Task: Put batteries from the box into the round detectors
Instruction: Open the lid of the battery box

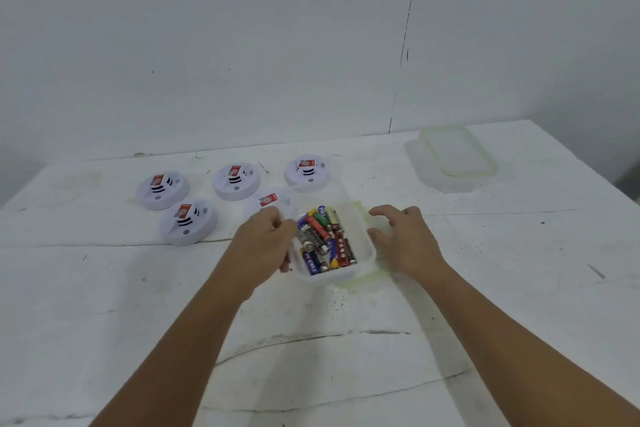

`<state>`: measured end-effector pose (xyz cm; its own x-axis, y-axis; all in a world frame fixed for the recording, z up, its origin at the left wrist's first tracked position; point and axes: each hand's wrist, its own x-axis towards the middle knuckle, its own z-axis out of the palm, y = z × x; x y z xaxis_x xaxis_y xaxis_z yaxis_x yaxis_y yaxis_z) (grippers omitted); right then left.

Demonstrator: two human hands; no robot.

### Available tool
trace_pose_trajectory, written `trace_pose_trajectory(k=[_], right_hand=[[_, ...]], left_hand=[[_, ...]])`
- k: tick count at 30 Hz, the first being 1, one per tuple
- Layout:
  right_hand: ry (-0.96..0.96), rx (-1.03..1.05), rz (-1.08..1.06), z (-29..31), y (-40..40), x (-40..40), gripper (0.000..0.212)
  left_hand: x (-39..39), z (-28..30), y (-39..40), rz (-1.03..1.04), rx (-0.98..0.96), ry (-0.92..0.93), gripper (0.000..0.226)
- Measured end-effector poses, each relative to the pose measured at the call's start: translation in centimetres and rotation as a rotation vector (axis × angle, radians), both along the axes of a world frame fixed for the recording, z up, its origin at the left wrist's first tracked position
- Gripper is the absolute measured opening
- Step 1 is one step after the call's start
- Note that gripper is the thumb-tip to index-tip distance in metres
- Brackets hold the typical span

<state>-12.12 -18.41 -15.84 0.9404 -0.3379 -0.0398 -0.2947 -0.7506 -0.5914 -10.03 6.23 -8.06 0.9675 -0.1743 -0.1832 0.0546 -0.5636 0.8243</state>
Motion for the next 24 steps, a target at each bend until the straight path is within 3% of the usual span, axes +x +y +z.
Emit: trace_pose_trajectory(k=[3, 8, 13, 17, 21, 24], right_hand=[[-0.081, 0.132, -0.004, -0.6, -1.0, -0.5, 0.029], [-0.074, 0.089, 0.076, -2.3, -1.7, -0.4, 0.049], [-0.136, 0.164, 0.021, -2.2, -1.9, -0.3, 0.03], [-0.148, 0.158, 0.027, -2.4, -2.0, -0.6, 0.03], [-0.167, 0.155, 0.013, -2.5, -1.8, -0.5, 0.028], [-0.176, 0.125, 0.013, -2.8, -1.8, -0.6, 0.026]], left_hand=[[0.6, -0.8, -2.7, -0.039, 0.008, 0.021, 0.017], [1.4, -1.6, -5.4, -0.096, 0.091, 0.044, 0.018], [2.1, -2.4, -5.6, -0.066, 0.147, 0.043, 0.022], [2.4, -2.6, -5.7, -0.06, 0.14, 0.025, 0.025], [1.9, -2.4, -4.8, -0.036, 0.095, 0.043, 0.045], [1.6, -2.9, -3.5, -0.047, 0.193, -0.023, 0.032]])
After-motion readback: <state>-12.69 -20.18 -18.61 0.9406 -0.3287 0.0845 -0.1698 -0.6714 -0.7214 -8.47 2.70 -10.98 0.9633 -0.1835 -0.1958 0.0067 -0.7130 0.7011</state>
